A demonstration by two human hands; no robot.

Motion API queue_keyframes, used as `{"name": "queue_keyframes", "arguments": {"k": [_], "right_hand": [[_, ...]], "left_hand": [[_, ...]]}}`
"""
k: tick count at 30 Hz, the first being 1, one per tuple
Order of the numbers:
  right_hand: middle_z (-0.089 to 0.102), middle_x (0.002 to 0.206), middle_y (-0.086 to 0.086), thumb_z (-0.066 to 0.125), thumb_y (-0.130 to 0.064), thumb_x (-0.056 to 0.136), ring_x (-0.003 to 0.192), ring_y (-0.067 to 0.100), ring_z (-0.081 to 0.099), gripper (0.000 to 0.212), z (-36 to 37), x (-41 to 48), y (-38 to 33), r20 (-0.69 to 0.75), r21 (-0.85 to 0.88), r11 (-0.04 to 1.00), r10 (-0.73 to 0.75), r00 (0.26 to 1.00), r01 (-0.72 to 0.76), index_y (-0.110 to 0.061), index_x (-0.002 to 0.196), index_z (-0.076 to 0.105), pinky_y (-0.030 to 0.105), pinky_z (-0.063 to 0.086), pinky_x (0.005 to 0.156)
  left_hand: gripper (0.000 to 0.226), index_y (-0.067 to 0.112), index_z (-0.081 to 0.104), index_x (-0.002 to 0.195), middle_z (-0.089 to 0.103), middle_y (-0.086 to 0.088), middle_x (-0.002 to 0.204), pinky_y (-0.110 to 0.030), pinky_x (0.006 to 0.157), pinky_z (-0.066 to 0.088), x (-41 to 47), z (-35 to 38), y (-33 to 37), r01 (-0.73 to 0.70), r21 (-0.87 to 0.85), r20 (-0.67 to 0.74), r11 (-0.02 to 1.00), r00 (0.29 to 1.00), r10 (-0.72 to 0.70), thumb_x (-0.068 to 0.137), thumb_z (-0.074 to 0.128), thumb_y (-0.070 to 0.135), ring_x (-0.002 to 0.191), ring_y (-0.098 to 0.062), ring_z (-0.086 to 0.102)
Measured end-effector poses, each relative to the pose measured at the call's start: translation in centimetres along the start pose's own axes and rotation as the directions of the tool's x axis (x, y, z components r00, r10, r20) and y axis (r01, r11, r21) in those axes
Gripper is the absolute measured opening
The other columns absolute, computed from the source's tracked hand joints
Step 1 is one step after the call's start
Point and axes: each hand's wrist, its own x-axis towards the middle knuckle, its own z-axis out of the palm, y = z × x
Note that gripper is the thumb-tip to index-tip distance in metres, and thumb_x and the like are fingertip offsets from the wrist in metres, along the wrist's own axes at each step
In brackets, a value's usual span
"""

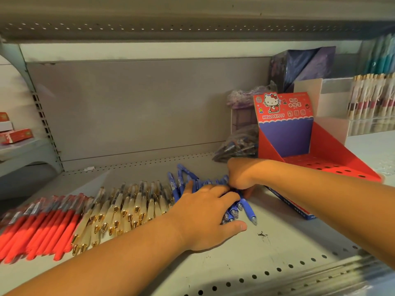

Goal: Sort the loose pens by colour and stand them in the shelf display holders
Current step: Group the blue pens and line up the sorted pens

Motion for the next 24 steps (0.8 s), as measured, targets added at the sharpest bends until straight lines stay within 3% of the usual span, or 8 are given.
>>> {"name": "queue_keyframes", "arguments": {"k": [3,6,8,10,12,15,19,24], "right_hand": [[0.066,0.069,0.010,0.064,-0.008,0.090,0.059,0.025,0.065,0.019,0.1,0.5,-0.2,-0.035,0.088,0.996,0.002,0.999,0.001,-0.007,0.071,0.063,0.032,0.057,0.057],[0.068,0.066,0.012,0.061,-0.006,0.092,0.053,0.023,0.070,0.018,-0.1,0.9,0.3,0.011,0.274,0.961,0.020,1.000,-0.023,-0.001,0.075,0.066,0.030,0.059,0.051],[0.070,0.072,0.014,0.060,-0.011,0.093,0.062,0.027,0.073,0.020,-0.3,1.1,0.3,0.025,0.298,0.954,0.017,1.000,-0.024,0.001,0.079,0.067,0.034,0.061,0.055],[0.071,0.074,0.014,0.057,-0.016,0.093,0.066,0.027,0.073,0.022,-0.6,1.3,0.2,0.027,0.265,0.964,0.012,1.000,-0.019,-0.001,0.079,0.066,0.035,0.062,0.056],[0.069,0.069,0.011,0.053,-0.016,0.091,0.060,0.024,0.069,0.021,-0.8,1.6,0.0,0.015,0.251,0.968,-0.006,1.000,0.002,-0.003,0.077,0.063,0.032,0.060,0.052],[0.065,0.072,0.013,0.049,-0.014,0.092,0.057,0.026,0.063,0.019,-1.4,2.1,-0.8,-0.092,0.208,0.977,-0.025,0.995,0.044,-0.006,0.077,0.058,0.027,0.055,0.050],[0.057,0.064,0.011,0.048,-0.012,0.092,0.051,0.024,0.053,0.019,-2.2,3.5,-2.3,-0.199,0.178,0.975,-0.097,0.975,0.133,-0.007,0.076,0.057,0.020,0.039,0.040],[0.058,0.069,0.010,0.053,-0.026,0.095,0.056,0.024,0.054,0.026,-2.5,6.1,-5.3,-0.158,0.218,0.963,-0.127,0.979,0.160,-0.008,0.075,0.056,0.027,0.046,0.054]], "left_hand": [[0.068,0.038,0.025,0.150,0.033,0.012,0.154,-0.061,0.119,0.010,0.1,0.0,0.0,0.016,-0.008,-0.025,1.000,1.000,-0.016,0.092,0.038,0.071,0.143,-0.015,0.027],[0.062,0.044,0.026,0.149,0.030,0.011,0.155,-0.061,0.118,0.010,0.0,0.1,0.0,-0.015,0.038,-0.042,0.999,0.999,0.016,0.093,0.036,0.070,0.145,-0.015,0.023],[0.061,0.044,0.031,0.147,0.033,0.010,0.154,-0.058,0.118,0.013,0.1,-0.1,0.0,-0.043,0.065,-0.054,0.997,0.997,0.047,0.093,0.034,0.071,0.144,-0.015,0.024],[0.059,0.040,0.041,0.140,0.046,0.011,0.141,-0.048,0.113,0.029,0.1,-0.7,-0.4,-0.050,0.037,-0.125,0.998,0.991,0.054,0.091,0.036,0.072,0.130,-0.014,0.040],[0.052,0.037,0.050,0.130,0.056,0.011,0.125,-0.039,0.098,0.042,0.1,-1.7,-1.3,-0.033,0.021,-0.197,0.999,0.980,0.036,0.091,0.038,0.069,0.113,-0.014,0.051],[0.044,0.036,0.052,0.123,0.058,0.007,0.119,-0.037,0.088,0.045,0.1,-3.3,-3.5,0.132,0.026,-0.187,0.991,0.974,-0.125,0.094,0.034,0.064,0.102,-0.018,0.053],[0.035,0.033,0.056,0.122,0.060,0.007,0.121,-0.041,0.094,0.049,-0.1,-4.2,-7.2,0.423,-0.177,-0.084,0.888,0.893,-0.442,0.097,0.041,0.052,0.104,-0.018,0.057],[0.034,0.021,0.062,0.116,0.065,-0.003,0.115,-0.042,0.095,0.049,-0.4,-4.3,-10.2,0.544,-0.159,0.045,0.824,0.838,-0.544,0.100,0.039,0.040,0.101,-0.021,0.060]]}}
